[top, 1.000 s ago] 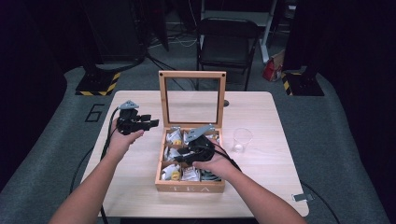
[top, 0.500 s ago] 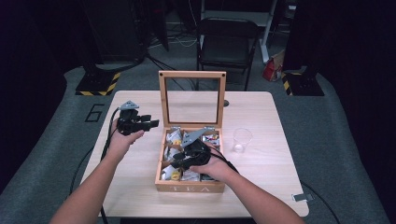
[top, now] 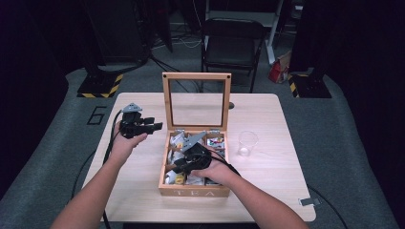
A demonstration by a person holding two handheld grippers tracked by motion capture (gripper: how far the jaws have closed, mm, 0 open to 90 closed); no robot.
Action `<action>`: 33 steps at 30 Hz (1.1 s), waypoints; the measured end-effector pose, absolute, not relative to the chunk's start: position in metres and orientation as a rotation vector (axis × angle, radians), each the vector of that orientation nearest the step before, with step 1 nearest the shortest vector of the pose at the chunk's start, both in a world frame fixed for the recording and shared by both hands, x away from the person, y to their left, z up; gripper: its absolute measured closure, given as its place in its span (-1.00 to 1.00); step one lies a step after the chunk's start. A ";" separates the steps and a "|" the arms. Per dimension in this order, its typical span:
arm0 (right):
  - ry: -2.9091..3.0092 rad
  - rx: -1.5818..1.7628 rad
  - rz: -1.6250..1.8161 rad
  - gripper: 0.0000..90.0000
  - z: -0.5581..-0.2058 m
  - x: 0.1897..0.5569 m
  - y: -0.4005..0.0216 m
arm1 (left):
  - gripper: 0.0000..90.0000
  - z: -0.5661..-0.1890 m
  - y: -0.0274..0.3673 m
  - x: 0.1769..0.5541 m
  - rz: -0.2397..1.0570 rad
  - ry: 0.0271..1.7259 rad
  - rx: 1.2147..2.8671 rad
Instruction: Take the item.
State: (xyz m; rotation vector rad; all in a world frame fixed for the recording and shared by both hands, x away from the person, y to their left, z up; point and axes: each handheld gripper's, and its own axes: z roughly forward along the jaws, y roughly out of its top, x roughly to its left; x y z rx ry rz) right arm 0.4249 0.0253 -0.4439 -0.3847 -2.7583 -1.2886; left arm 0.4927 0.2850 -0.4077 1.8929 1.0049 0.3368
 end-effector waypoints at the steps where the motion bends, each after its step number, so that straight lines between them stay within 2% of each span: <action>1: -2.756 -0.388 -1.278 0.50 -0.444 0.424 0.026 | 0.04 -0.408 0.285 0.493 0.337 1.005 1.893; 16: -2.752 -0.331 -1.238 0.55 -0.450 0.425 0.031 | 0.04 -0.408 0.287 0.492 0.337 1.008 1.895; 33: -2.738 -0.274 -1.225 0.97 -0.446 0.422 0.026 | 0.04 -0.409 0.285 0.493 0.332 1.015 1.894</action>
